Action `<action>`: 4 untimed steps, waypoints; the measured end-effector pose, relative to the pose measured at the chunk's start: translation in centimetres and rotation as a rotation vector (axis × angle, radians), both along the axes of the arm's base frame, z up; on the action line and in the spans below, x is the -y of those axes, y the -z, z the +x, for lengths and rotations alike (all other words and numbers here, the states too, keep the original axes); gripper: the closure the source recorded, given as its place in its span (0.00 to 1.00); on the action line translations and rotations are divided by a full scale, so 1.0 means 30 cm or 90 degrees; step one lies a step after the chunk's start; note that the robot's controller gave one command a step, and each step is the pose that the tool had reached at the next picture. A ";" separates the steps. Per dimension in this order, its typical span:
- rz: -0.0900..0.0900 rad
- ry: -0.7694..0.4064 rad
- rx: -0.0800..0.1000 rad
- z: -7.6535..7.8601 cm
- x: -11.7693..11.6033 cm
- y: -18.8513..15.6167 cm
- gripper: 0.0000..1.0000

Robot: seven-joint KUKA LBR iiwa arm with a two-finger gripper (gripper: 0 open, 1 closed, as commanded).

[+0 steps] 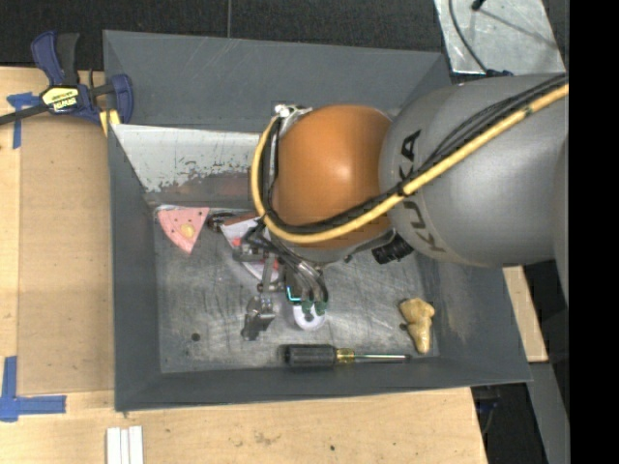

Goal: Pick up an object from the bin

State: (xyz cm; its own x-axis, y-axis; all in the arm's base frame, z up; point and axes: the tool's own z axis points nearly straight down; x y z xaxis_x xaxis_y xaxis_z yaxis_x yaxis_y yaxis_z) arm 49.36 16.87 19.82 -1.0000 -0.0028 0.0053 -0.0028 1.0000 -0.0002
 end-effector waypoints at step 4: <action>0.000 0.135 0.007 0.299 0.144 0.164 0.00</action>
Offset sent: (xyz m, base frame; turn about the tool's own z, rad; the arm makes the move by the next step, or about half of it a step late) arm 0.0952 -0.0338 -0.1282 0.0433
